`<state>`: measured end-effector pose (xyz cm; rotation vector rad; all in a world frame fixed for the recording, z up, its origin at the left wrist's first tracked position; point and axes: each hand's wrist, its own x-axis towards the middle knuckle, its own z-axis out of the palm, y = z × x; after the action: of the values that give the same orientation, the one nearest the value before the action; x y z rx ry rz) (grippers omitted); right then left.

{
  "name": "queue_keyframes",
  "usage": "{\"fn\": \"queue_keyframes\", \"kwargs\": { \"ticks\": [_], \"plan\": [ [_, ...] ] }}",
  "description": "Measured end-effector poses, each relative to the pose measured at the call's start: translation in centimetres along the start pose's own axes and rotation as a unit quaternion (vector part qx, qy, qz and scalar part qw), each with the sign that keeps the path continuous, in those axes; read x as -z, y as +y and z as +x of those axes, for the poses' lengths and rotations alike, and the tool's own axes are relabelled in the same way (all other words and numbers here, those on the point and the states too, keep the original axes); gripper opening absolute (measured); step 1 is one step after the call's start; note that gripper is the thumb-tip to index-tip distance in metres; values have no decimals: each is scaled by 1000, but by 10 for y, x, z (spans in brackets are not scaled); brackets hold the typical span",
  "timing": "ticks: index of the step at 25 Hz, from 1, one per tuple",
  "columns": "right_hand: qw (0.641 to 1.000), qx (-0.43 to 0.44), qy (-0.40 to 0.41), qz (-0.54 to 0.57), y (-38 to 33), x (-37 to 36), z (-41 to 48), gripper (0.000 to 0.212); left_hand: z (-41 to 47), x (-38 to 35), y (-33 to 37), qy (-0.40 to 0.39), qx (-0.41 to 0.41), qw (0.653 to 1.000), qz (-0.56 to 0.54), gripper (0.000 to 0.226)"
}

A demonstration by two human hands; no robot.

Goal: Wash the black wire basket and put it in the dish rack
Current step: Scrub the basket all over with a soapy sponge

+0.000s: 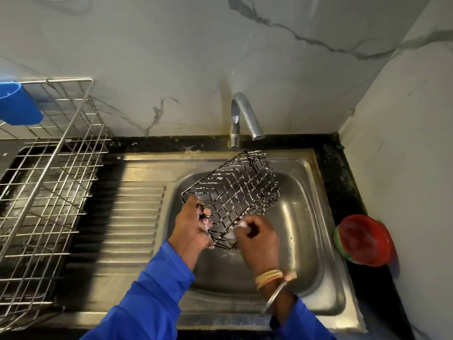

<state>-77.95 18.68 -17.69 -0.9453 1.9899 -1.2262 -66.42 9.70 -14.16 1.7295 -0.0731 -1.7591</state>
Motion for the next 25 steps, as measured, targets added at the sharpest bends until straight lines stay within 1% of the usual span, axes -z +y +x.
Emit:
{"fn": "queue_keyframes", "kwargs": {
  "ticks": [2,4,6,9,10,11,12,14,15,17,18,19,21,22,23,24,25],
  "plan": [
    [995,-63,65,-32,17,10,33,12,1,4,-2,-8,6,1000,-6,19],
    [988,-108,106,-31,16,22,72,10,-1,4,-5,-8,9,1000,-1,24],
    [990,-80,108,-35,1,23,83,8,-4,2,-6,-1,12,1000,4,26],
    [999,28,39,-22,-11,4,41,4,-4,2,0,-11,7,1000,7,22],
    [999,41,15,-23,-6,2,24,3,-5,4,3,-15,5,1000,15,20],
    [999,40,10,-22,2,5,15,4,-6,6,6,-21,1,999,24,17],
    [1000,0,19,-15,7,11,19,4,-5,9,6,-25,-3,999,31,15],
    [993,-96,70,-21,13,23,46,5,-5,13,4,-24,-7,999,39,10],
    [988,-118,95,-28,10,29,64,7,-6,12,2,-27,-5,999,46,9],
    [985,-113,126,-6,-11,34,87,8,-9,8,-3,-35,2,998,50,7],
    [987,-99,120,29,-26,33,88,7,-11,6,-4,-40,2,998,45,11],
    [989,-82,95,74,-39,29,82,6,-13,3,-3,-44,0,998,42,17],
    [988,-57,21,142,-50,19,54,7,-14,2,1,-49,-7,998,45,19],
    [987,-52,-12,151,-51,16,35,7,-14,3,4,-49,-12,998,48,17],
    [989,-49,-26,140,-44,16,21,7,-13,6,6,-51,-15,997,50,14],
    [991,-52,-11,119,-32,17,18,7,-12,9,6,-52,-16,997,51,11],
    [993,-72,23,93,-23,21,23,9,-11,11,6,-53,-15,997,53,11]
  ]
}}
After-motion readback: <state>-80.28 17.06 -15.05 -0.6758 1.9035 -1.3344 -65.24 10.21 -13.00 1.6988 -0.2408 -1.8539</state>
